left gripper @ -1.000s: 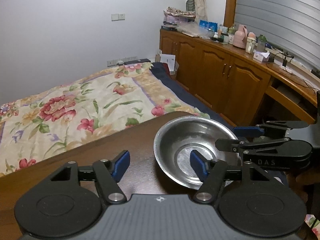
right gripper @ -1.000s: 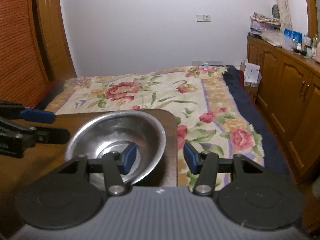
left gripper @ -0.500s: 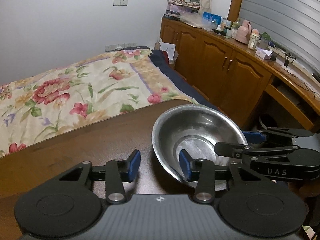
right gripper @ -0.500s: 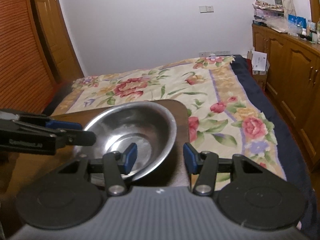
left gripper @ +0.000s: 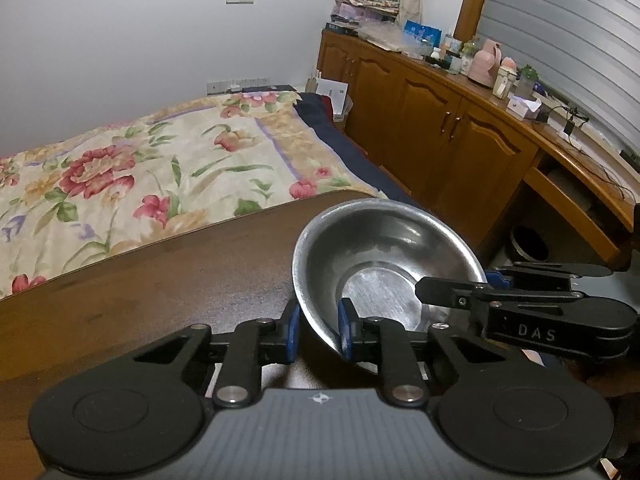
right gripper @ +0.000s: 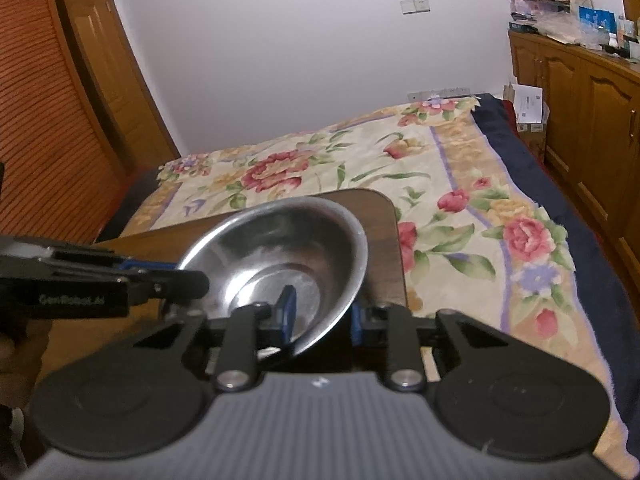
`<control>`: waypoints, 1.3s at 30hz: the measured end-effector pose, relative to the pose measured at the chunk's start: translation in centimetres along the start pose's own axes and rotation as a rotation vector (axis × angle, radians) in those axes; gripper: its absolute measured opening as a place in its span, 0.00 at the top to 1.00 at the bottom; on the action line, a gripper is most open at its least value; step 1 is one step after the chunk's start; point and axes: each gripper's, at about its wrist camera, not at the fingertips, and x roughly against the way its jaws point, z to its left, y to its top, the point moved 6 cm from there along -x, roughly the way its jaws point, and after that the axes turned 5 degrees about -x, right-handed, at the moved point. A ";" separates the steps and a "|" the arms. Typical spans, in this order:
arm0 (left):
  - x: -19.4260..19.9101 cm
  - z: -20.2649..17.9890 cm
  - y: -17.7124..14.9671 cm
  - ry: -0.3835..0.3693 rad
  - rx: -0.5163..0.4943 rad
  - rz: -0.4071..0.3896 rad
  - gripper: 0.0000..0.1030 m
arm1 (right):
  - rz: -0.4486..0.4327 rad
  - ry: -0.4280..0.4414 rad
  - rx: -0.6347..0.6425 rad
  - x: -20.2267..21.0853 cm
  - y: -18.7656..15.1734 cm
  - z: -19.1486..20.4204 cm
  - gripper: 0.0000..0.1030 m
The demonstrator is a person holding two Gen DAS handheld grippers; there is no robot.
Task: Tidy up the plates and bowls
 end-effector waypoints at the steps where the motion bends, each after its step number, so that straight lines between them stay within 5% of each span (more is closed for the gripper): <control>1: 0.3 0.0 0.0 -0.003 0.005 -0.003 0.79 | 0.000 0.004 -0.003 0.1 0.0 0.1 0.75; 20: 9.1 -1.6 0.7 -0.040 0.006 -0.142 0.79 | -0.060 0.038 0.008 6.5 1.9 3.2 0.75; 39: 15.6 -3.0 -2.2 -0.037 -0.030 -0.191 0.79 | -0.066 0.045 -0.012 10.4 -0.4 5.7 0.75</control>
